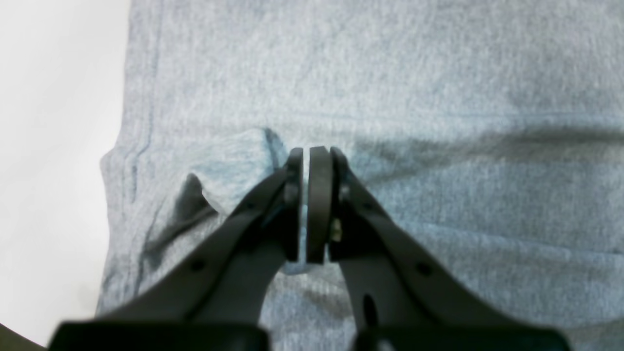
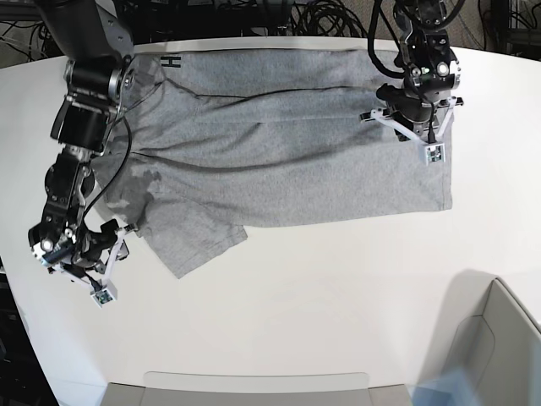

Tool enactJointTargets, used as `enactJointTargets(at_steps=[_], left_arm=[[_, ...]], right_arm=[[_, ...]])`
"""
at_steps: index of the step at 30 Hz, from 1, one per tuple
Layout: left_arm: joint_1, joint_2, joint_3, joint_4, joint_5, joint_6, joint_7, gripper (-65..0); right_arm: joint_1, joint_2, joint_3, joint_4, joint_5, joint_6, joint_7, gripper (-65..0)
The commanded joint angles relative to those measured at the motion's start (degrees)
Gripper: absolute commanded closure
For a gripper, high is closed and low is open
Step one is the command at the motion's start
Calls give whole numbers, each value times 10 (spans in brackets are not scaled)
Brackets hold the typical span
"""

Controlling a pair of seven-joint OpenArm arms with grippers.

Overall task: Fold the T-shirt properly
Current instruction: 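Move both grippers to the hem corners and grasp them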

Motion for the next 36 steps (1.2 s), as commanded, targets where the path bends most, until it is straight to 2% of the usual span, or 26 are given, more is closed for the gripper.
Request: enactJointTargets(at_steps=[1,6,12,15,18,23,26,29,33,36], left_arm=[[-2,-2,0,8,-1,0,-10,-15],[-2,-1,0,8,-1,0,-10,-15],[-2,-1,0,8,-1,0,-10,-15],[-2,-1,0,8,-1,0,-10,-15],[-3,-1,0,8,-1,0,-10,-15],[-18,-1,0,8,-1,0,-6,-15],[-23,-1,0,8,-1,0,-6,-15],[-39,-1,0,8,-1,0,-5,-15],[-54,-4,0,5,-1,0,-5,-21],[-82,-7,-5,-7,-1,-1,-8,-89]], right_arm=[[33,10,2,-28,2,9,27,-338],[85,13,2,-232,1,9,191,-340],[109,19,2,-411,1,9,342,-340],[109,20,2,-474,1,-42,413,-339],[111,20,2,-531,1,-54,461,-339],[131,5,2,-574,-40,-46,464,-339],[141,-7,2,-583,-68,9,453,-339],[146,-8,4,-581,-66,9,402,-339],[151,-7,3,-581,-67,9,400,-339],[152,-5,2,-581,-68,9,400,-339]])
